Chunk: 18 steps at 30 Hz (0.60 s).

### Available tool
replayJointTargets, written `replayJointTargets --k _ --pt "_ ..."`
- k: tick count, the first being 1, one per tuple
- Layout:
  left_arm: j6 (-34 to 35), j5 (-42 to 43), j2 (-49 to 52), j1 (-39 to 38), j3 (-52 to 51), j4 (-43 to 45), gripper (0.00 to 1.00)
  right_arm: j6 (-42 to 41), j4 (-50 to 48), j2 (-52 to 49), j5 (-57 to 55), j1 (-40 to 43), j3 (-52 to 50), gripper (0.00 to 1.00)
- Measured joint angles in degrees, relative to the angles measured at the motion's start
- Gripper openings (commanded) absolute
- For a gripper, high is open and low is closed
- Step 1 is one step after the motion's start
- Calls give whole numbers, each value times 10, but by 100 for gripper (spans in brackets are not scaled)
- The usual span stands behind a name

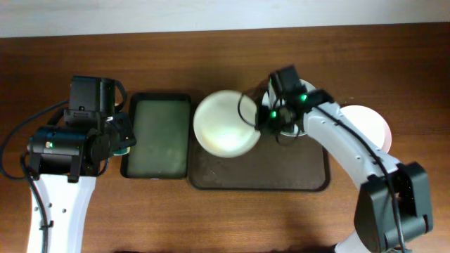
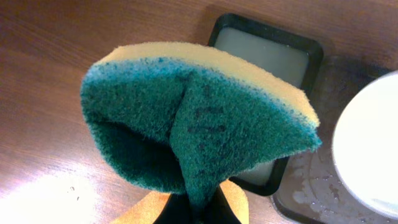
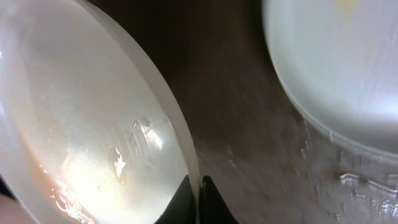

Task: Clean dirty plates on tray and stack at the side
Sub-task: 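Withdraw the left gripper with the sponge to the water tray, then lift the white plate with the right gripper and carry it right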

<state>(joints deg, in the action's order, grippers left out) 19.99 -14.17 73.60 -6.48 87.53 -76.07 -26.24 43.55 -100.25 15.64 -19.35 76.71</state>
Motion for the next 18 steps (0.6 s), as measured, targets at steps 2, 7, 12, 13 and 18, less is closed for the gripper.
replayJointTargets --k 2,7,12,13,18 --pt "3 -7 0 0 0 4 0 1 -3 5 -4 -1 23 4" --pt "8 -19 0 0 0 10 0 1 -59 14 -83 -57 40 4" --pt "9 -20 0 0 0 12 0 1 -139 -14 -184 -162 40 4" --pt "9 -21 0 0 0 13 0 2 -156 -25 -205 -183 40 4" --pt "9 -22 0 0 0 13 0 46 -219 -70 -333 -265 39 4"
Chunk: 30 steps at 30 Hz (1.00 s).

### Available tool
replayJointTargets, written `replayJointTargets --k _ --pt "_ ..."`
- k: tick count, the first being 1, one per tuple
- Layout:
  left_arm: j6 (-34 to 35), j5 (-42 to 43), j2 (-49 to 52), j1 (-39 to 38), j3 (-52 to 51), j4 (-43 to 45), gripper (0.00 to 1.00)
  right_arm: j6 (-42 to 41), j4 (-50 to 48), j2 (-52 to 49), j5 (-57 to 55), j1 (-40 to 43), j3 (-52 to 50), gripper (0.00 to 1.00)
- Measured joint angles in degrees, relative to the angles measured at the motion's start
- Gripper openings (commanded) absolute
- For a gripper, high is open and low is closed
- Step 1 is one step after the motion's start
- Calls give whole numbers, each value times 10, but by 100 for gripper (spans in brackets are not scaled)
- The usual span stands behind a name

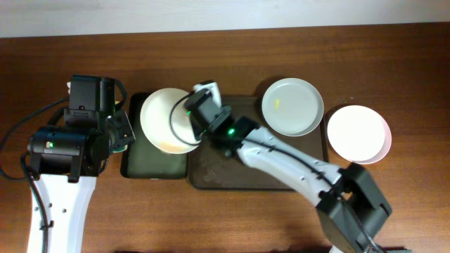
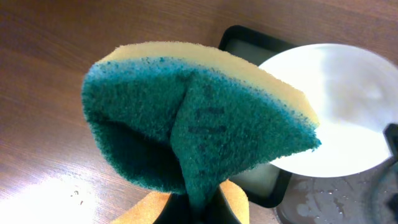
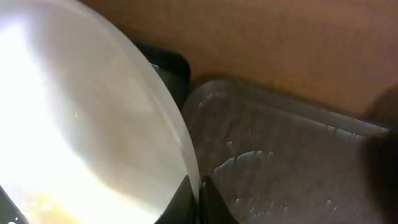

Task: Clean dirty plates on tray and stack at the side
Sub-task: 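Lift the white plate with the right gripper and carry it right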

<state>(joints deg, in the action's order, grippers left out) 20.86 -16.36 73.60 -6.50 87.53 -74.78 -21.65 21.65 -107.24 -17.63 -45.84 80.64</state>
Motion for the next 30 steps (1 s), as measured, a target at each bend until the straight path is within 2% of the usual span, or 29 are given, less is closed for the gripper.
replayJointTargets --k 4,6,12,15,18,26,30 --pt "0 0 0 0 0 0 0 121 -89 -3 -144 -40 1 4" --pt "0 0 0 0 0 1 0 234 -166 -3 -231 -57 5 4" --pt "0 -2 8 0 0 2 0 477 -291 -3 -330 -88 12 4" --pt "0 -2 9 0 0 2 0 538 -311 -3 -343 -95 12 4" --pt "0 -2 9 0 0 2 0 566 -311 -3 -350 -97 12 4" --pt "0 -2 9 0 0 2 0 561 -311 -3 -353 -97 12 4" --pt "0 -2 9 0 0 2 0 495 -284 -3 -355 -96 13 4"
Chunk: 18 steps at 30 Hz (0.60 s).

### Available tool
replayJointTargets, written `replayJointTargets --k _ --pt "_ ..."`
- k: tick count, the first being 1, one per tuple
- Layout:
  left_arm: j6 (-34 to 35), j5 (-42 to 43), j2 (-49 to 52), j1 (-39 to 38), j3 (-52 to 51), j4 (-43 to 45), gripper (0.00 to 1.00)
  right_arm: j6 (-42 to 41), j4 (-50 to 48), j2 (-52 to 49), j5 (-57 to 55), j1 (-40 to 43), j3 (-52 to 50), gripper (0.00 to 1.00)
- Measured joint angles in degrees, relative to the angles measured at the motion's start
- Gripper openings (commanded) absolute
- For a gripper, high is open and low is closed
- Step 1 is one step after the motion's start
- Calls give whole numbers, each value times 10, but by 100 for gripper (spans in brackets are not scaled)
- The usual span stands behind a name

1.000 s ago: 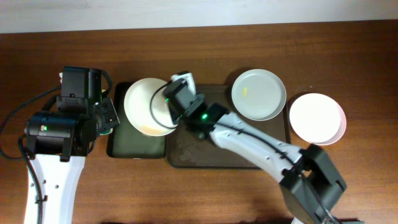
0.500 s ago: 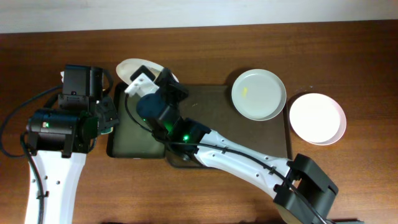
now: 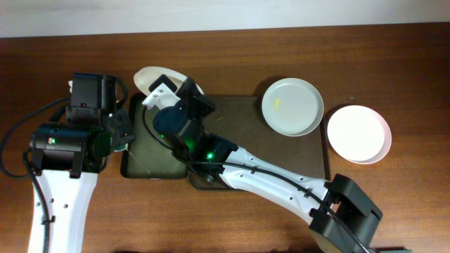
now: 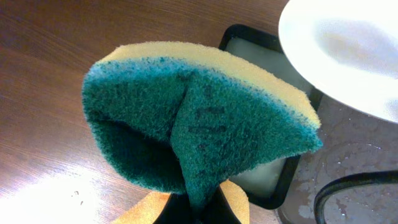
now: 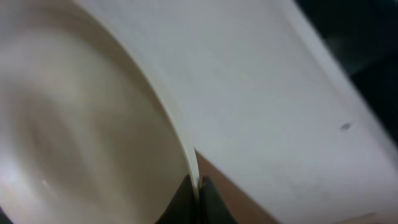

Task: Clean dirty plates on tray and stack at the side
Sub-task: 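Lift the white plate with the right gripper and carry it right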

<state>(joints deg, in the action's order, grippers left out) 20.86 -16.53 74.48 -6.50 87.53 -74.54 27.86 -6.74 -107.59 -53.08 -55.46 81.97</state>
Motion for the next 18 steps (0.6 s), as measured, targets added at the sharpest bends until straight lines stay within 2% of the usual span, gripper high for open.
replayJointTargets --k 3,6,10,12,13,15,18 --pt "0 0 0 0 0 0 0 -105 107 1 31 6 4 4" --pt "0 0 0 0 0 0 0 -245 214 0 148 28 3 4" --pt "0 0 0 0 0 0 0 -382 233 2 341 96 3 4" --pt "0 3 0 0 0 0 0 -411 235 12 441 138 3 4" --pt "0 5 0 0 0 2 0 -430 244 27 547 173 2 4" --pt "0 9 2 0 0 14 0 -442 268 64 608 247 4 4" --pt "0 11 13 0 0 68 0 -454 398 112 704 361 7 4"
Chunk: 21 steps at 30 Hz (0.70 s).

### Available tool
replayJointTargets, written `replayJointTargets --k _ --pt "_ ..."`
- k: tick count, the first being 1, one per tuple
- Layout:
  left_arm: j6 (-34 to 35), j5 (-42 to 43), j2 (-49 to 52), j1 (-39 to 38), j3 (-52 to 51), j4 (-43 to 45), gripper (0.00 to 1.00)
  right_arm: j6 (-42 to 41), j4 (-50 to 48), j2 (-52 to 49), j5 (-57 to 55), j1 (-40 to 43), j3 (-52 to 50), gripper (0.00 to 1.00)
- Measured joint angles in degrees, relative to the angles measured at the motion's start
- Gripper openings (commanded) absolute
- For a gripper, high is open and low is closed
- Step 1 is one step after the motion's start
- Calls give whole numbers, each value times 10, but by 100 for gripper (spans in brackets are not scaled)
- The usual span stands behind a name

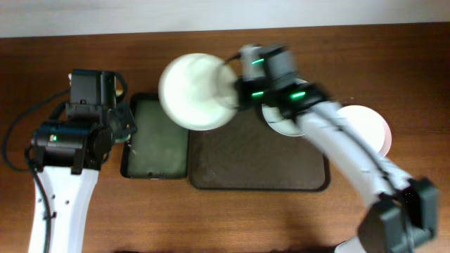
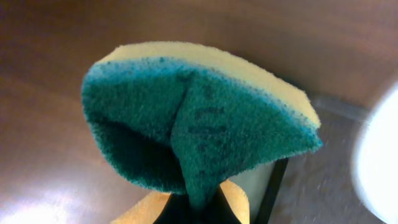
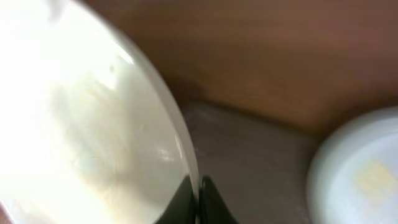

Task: Clean dirty plates on tray and stack at the side
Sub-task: 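Lift the white plate with the right gripper and carry it right, then lower the white plate onto the pink plate and release it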

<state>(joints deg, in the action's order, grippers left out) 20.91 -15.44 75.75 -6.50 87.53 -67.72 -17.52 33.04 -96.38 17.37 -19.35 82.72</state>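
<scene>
My right gripper (image 1: 234,95) is shut on the rim of a white plate (image 1: 195,91), held up over the back edges of the water basin (image 1: 156,151) and the brown tray (image 1: 260,165). In the right wrist view the plate (image 3: 93,124) fills the left, with its rim pinched in the gripper (image 3: 199,186). A second plate (image 3: 364,168) with a yellow smear lies on the tray, mostly under my right arm from overhead. My left gripper (image 2: 199,208) is shut on a folded green and yellow sponge (image 2: 199,118), left of the basin.
A white plate on a pink one (image 1: 369,126) sits on the table to the right of the tray. The black basin holds cloudy water. Wet streaks mark the brown tray (image 3: 249,155). Dark wood table surrounds both.
The plate in my right gripper was tilted at the basin's back left; now it is further right, over the gap between basin and tray. My left gripper stays put with the sponge.
My right gripper held the plate over the tray's left part, then over the basin, then tilted at the basin's far edge, and now it holds it at the back between basin and tray. The left gripper kept the sponge beside the basin throughout.
</scene>
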Motion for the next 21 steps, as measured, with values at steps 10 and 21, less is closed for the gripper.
replayJointTargets --k 10,21 --pt "-19 112 161 1 -4 87 0 38 233 7 57 390 -1 4" --pt "-42 170 231 1 -8 84 0 38 221 -33 -7 650 -35 4"
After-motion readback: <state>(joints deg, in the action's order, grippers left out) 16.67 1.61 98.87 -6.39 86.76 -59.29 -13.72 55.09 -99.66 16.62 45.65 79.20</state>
